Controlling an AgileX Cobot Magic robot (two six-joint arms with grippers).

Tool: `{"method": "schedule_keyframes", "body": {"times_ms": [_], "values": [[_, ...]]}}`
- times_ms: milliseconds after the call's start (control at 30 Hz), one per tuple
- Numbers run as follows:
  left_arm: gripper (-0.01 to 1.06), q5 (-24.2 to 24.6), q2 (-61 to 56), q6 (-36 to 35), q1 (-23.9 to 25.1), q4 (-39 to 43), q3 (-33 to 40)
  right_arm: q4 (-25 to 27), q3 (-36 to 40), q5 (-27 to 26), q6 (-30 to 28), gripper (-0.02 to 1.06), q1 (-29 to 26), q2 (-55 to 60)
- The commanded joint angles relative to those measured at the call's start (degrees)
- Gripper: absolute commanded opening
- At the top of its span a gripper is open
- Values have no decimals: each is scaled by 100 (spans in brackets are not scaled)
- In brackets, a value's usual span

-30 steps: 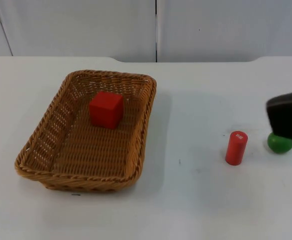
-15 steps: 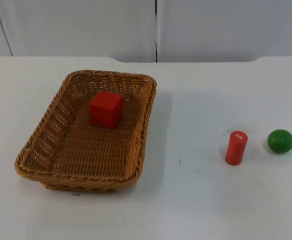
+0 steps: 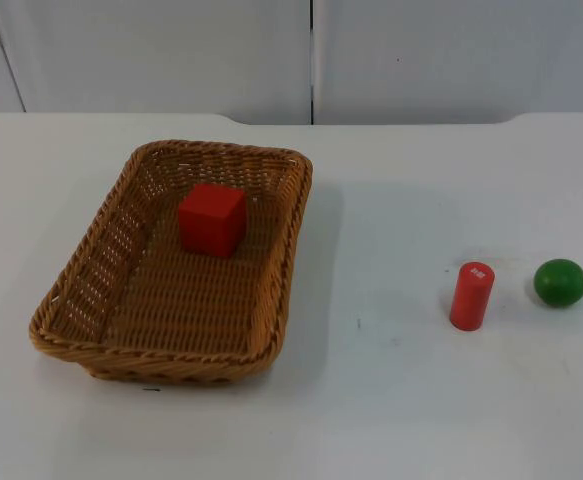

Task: Pick up the basket with the left hand and place the object to the left of the red cylinder into the basket with the right hand.

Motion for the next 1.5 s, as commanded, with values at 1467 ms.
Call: {"method": "schedule_keyframes", "body": {"times_ms": [1467], "values": [[105, 10, -22, 157, -25, -98, 40, -1016, 348, 2442, 1337, 100, -2, -2096]]}}
